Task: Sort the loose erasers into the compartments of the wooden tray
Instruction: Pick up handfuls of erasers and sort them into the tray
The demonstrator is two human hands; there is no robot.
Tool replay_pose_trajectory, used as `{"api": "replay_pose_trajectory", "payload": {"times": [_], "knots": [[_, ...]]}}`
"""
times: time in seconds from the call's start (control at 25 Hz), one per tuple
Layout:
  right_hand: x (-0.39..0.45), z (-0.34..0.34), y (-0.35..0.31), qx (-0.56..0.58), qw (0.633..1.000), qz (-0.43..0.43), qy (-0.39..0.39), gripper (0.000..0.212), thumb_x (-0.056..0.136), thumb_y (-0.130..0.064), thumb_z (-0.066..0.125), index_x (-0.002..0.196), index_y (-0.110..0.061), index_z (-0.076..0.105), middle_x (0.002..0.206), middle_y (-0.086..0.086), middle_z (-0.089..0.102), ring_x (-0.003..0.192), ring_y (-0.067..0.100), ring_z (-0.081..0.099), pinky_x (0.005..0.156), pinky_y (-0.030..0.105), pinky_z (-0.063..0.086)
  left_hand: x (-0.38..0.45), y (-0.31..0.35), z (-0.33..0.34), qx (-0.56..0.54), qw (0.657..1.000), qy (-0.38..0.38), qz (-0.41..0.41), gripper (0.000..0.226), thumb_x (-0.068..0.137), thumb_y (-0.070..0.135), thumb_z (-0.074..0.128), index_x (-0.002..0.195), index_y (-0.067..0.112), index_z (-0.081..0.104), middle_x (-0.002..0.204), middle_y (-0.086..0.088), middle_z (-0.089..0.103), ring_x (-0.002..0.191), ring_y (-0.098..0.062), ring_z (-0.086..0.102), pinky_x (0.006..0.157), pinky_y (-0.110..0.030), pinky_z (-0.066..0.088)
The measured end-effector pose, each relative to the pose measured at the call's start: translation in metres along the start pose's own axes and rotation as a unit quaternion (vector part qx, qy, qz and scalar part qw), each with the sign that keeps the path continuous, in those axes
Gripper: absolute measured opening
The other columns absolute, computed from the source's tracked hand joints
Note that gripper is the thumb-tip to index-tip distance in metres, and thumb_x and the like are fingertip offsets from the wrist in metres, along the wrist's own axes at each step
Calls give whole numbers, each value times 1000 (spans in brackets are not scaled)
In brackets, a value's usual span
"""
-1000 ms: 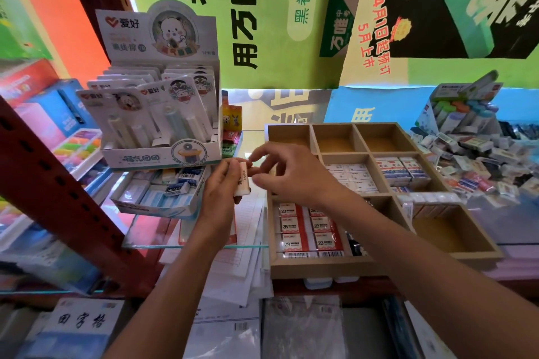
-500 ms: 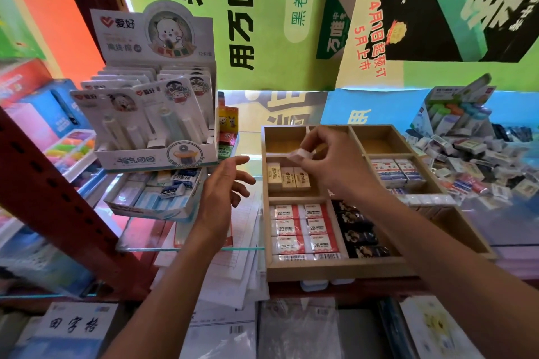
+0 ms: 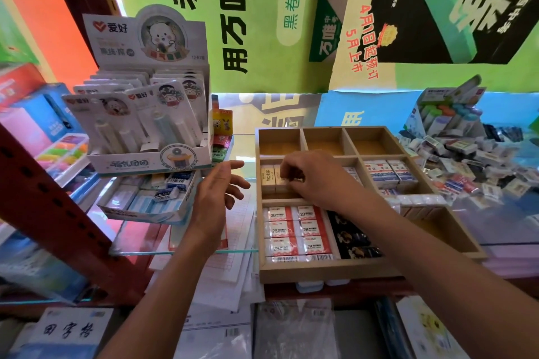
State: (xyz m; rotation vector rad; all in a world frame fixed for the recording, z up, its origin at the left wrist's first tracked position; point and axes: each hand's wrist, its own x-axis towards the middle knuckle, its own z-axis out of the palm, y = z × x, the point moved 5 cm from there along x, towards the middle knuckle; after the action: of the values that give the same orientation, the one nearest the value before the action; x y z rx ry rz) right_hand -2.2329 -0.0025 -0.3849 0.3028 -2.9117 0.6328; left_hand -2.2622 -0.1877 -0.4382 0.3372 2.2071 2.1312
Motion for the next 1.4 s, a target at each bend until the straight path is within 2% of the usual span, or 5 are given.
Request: {"api": "replay_pose_trajectory", "payload": {"times": [0.52,0.8,0.96,1.16,1.4], "knots": [[-174,-93,87,105,960,77,249,6,86,-15,69,81,-18,66,81,-8,66,78,7,60,69,25,49,-28,74,62,78,985,152,22,14,101,24,51,107,20,63,91,0,64,82,-14,60,65,-27,43],[-272,-118,193,113,925,162,323,10,87,-18,67,81,-25,63,78,-11,64,74,5,59,67,19,45,-63,117,265,286,935,-60,203,10,89,12,65,94,20,67,81,14,62,74,3,56,61,-6,38],[-281,-143,261,66,904,270,324,14,86,-17,65,99,-20,67,96,-3,68,89,20,61,73,32,47,-82,84,361,409,856,-187,253,19,83,29,58,98,22,66,89,6,66,83,-14,58,77,-35,50],[-251,-145,310,-37,939,312,141,44,90,-30,58,133,-23,54,135,2,57,121,29,51,97,42,44,-88,56,420,583,724,-249,273,49,94,31,49,142,27,41,144,0,43,131,-26,37,104,-43,33],[-239,-131,325,-96,931,308,171,29,88,-50,58,108,-28,57,111,-4,60,106,22,54,88,39,35,-69,55,432,534,769,-229,265,6,93,18,60,99,16,61,114,-1,51,102,-22,52,84,-36,48]]}}
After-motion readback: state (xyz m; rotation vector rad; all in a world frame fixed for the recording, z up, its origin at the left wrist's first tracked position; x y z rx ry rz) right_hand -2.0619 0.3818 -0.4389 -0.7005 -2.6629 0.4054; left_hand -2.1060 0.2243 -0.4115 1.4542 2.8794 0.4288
